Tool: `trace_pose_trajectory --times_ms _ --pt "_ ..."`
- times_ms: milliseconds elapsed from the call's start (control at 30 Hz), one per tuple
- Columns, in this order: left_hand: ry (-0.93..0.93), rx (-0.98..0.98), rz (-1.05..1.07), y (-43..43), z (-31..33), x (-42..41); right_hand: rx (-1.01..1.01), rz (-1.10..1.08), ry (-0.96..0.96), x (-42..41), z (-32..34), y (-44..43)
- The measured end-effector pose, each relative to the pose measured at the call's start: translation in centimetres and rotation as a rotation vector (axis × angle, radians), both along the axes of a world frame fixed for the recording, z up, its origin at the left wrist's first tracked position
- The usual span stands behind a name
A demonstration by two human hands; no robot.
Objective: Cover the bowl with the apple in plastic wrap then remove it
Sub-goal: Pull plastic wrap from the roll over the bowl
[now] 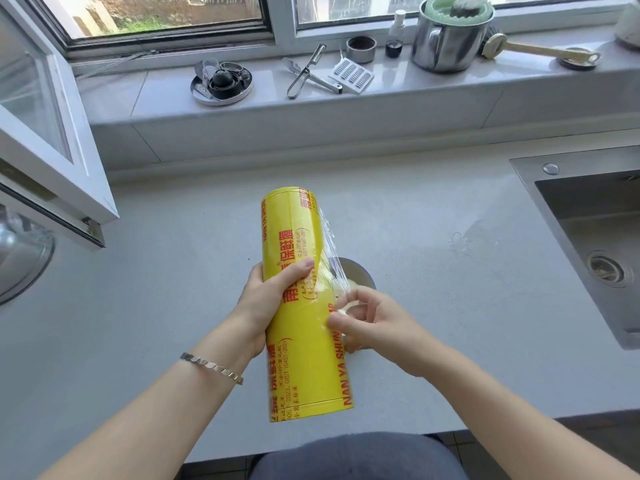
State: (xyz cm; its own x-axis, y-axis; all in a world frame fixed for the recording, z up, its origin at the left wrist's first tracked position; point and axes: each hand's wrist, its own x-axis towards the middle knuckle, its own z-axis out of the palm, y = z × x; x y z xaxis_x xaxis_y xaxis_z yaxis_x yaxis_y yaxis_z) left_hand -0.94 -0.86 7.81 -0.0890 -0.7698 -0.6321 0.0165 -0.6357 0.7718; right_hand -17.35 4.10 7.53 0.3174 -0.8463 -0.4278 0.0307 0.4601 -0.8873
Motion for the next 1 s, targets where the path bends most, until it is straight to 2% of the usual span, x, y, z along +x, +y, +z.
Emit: trace_pose_trajectory --times_ms 100,200,300,400,500,700,867,1000 --pt "0.135 0.058 -0.048 0.3 0.0 0.6 -0.142 -0.019 0.090 -0.1 0.3 -0.7" --pt "0.341 0.113 -0.105 0.7 0.2 1.4 -0.190 -0.128 0.066 -0.1 1.0 -1.5" --pt "0.475 0.197 -0.069 0.5 0.0 1.2 -0.181 -0.179 0.062 0.3 1.3 -2.3" --pt "0.550 0.242 -0.036 0.0 -0.3 1.0 -0.115 -0.115 0.102 0.1 1.4 -2.4" --pt "0.586 0.265 -0.060 -0.3 -0.4 1.4 0.001 -0.027 -0.054 -1.0 1.7 -2.2" --pt "0.485 0.236 -0.070 -0.7 0.4 0.6 -0.056 -0.006 -0.005 -1.3 1.9 -1.6" --pt "0.390 0.254 -0.060 -1.3 -0.1 0.6 0.131 -0.139 -0.171 -1.4 2.3 -1.4" --pt "0.246 0.126 -0.119 -1.7 -0.6 1.0 0.188 -0.164 -0.121 -1.4 2.2 -1.4"
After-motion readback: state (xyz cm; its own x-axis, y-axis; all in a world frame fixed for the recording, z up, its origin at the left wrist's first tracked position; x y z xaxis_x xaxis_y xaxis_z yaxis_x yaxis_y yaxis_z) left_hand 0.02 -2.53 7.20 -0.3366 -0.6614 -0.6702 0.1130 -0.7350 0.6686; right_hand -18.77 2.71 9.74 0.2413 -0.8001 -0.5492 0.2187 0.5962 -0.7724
